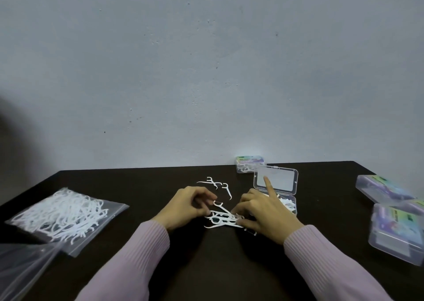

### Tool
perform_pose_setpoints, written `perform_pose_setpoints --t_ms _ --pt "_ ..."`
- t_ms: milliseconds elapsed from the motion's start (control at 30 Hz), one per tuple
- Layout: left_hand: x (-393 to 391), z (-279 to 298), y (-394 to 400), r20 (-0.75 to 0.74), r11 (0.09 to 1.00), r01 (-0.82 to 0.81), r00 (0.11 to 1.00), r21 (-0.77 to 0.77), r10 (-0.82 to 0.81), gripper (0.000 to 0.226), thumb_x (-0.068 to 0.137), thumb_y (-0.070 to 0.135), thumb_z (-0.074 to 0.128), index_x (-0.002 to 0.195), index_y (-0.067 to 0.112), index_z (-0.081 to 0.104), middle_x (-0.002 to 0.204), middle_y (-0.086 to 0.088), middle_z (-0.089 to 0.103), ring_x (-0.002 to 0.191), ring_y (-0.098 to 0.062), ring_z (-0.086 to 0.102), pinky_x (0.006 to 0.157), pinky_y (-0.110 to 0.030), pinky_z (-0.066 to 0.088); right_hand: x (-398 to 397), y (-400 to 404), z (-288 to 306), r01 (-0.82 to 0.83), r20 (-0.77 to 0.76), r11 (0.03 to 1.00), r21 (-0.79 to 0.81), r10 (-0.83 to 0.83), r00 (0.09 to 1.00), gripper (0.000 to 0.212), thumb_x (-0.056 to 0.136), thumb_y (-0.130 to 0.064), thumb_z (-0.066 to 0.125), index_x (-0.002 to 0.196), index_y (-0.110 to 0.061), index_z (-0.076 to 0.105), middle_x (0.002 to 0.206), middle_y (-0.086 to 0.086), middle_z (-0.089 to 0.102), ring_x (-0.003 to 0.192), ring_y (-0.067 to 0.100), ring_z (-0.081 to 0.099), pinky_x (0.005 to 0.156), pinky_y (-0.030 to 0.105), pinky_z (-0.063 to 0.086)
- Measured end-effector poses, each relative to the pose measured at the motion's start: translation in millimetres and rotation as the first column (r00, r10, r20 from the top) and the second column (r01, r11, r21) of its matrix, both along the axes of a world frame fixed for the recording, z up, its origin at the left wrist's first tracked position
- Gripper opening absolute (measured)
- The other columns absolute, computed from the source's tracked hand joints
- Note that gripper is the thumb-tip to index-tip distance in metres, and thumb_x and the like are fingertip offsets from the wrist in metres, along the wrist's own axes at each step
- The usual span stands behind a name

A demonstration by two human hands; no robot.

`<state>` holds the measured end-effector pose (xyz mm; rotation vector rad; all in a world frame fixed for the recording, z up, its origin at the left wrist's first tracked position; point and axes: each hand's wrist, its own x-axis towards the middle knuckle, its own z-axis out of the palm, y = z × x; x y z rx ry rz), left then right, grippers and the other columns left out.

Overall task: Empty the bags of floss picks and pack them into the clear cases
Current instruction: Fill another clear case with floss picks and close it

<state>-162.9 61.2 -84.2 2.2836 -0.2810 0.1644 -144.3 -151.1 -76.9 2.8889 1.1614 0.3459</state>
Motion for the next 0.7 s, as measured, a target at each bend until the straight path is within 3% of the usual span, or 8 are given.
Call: perform_pose_setpoints --t_ms 100,167,300,400,500,600,700 --pt "-2 2 -2 -0.006 1.000 0.000 1.000 0.013 0.000 0.031 0.075 0.020 0.078 0.104 0.026 0.067 0.099 0.009 0.066 0.088 -0.001 0.063 0.085 -0.021 0.051 0 -8 5 0.025 -0.026 1.000 0.014 -0.024 0.999 0.040 0.091 -0.052 0.044 0.125 -0.034 0.056 0.120 -0.012 0.052 0.123 0.006 0.036 0.111 0.053 -0.015" --pt "-4 3 -4 -0.065 0.997 0.048 0.997 0.059 -0.044 0.049 0.067 0.033 0.083 0.113 0.032 0.063 0.110 0.014 0.060 0.098 -0.001 0.058 0.088 -0.021 0.050 1 -14 8 0.030 -0.052 0.999 -0.031 -0.032 0.998 0.049 0.085 -0.060 0.045 0.126 -0.034 0.055 0.125 -0.013 0.048 0.128 0.005 0.030 0.110 0.058 -0.017" --pt "-6 5 -9 -0.148 0.966 0.144 0.982 0.216 -0.113 0.073 0.067 0.034 0.083 0.132 0.034 0.049 0.131 0.023 0.042 0.109 0.003 0.048 0.090 -0.009 0.038 0 -15 10 0.025 -0.078 0.997 -0.079 -0.031 0.996 0.051 0.083 -0.060 0.050 0.127 -0.034 0.055 0.131 -0.014 0.045 0.132 0.005 0.025 0.107 0.060 -0.019" --pt "-9 9 -13 -0.137 0.956 0.142 0.985 0.258 -0.109 0.064 0.073 0.031 0.080 0.130 0.034 0.052 0.110 0.030 0.050 0.098 0.012 0.047 0.080 0.000 0.034 -1 -11 10 0.011 -0.061 0.999 -0.040 -0.013 0.998 0.035 0.088 -0.049 0.053 0.119 -0.034 0.059 0.125 -0.013 0.053 0.129 0.005 0.032 0.104 0.057 -0.023" --pt "-9 10 -16 -0.115 0.971 0.116 0.989 0.207 -0.094 0.050 0.072 0.024 0.081 0.119 0.028 0.064 0.091 0.030 0.059 0.078 0.013 0.054 0.072 -0.003 0.039 -2 -8 7 0.004 -0.018 1.000 -0.017 -0.005 1.000 0.028 0.090 -0.041 0.054 0.116 -0.034 0.059 0.119 -0.011 0.058 0.127 0.004 0.037 0.102 0.053 -0.025" --pt "-9 10 -15 -0.074 0.971 0.091 0.994 0.221 -0.076 0.040 0.071 0.024 0.081 0.110 0.028 0.069 0.093 0.019 0.066 0.080 0.010 0.055 0.073 -0.006 0.042 -4 -5 8 0.013 0.011 0.999 -0.035 -0.012 1.000 0.029 0.091 -0.038 0.053 0.118 -0.032 0.058 0.117 -0.010 0.059 0.125 0.005 0.039 0.103 0.054 -0.025" --pt "-7 8 -13 0.000 0.942 0.048 0.999 0.333 -0.051 0.027 0.079 0.020 0.074 0.105 0.027 0.071 0.100 0.012 0.068 0.090 0.002 0.059 0.082 -0.015 0.047 -6 -4 10 0.007 0.111 0.996 -0.085 0.002 0.994 0.029 0.092 -0.036 0.052 0.119 -0.030 0.059 0.116 -0.004 0.059 0.123 0.008 0.043 0.099 0.055 -0.030"
